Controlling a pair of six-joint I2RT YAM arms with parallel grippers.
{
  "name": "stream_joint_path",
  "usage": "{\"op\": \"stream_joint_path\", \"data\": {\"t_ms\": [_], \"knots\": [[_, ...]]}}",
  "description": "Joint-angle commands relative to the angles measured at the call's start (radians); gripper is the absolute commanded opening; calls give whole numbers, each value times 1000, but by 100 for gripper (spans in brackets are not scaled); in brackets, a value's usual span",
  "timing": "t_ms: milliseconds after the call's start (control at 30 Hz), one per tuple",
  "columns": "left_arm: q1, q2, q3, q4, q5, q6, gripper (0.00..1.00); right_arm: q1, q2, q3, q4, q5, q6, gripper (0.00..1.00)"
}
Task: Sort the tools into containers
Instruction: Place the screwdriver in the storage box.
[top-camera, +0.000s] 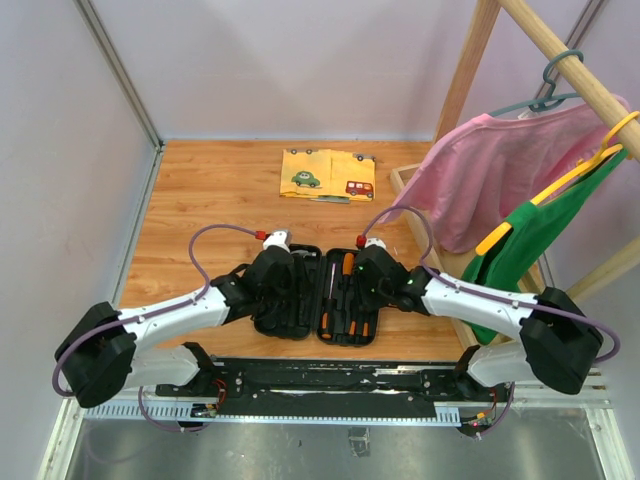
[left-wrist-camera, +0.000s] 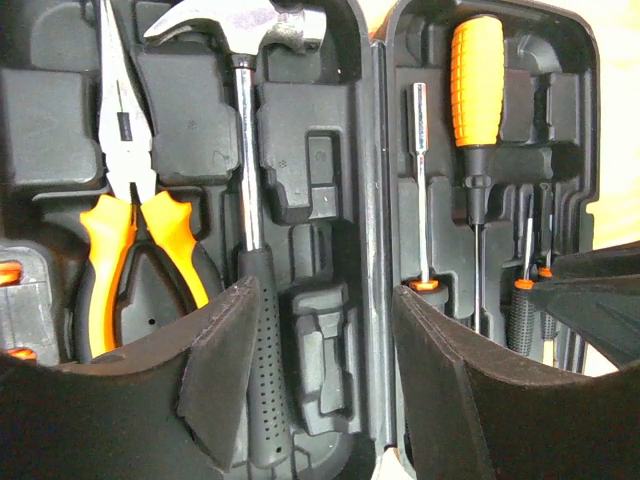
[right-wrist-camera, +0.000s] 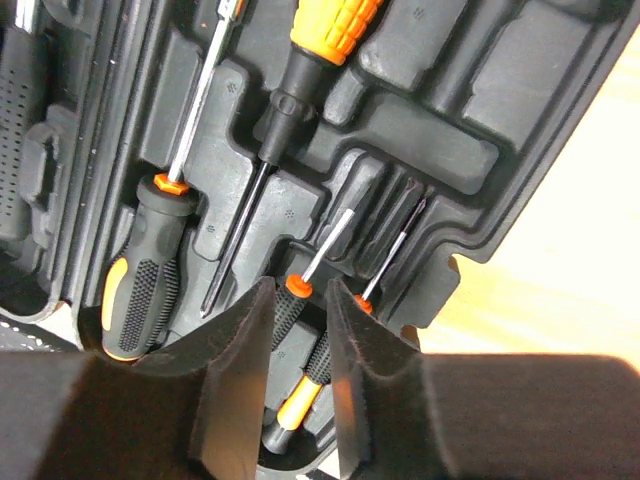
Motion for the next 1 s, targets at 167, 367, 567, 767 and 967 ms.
{"op": "stream_joint_path", "data": {"t_ms": [167, 367, 567, 767, 967], "knots": [[-43, -70, -2, -46, -64, -18, 60, 14, -113, -21, -31, 67, 34, 31], [-148, -80, 28, -76, -141, -68, 60, 14, -104, -29, -37, 45, 60, 29], [-255, -72, 45, -59, -179, -121, 59, 14, -104, -38, -39, 1, 90, 29], [-274, 17, 60, 18, -123, -124, 56, 14, -134, -96, -28, -13, 142, 27], [-285, 93, 80, 48, -98, -112, 55, 14, -143, -118, -8, -77, 168, 26]]}}
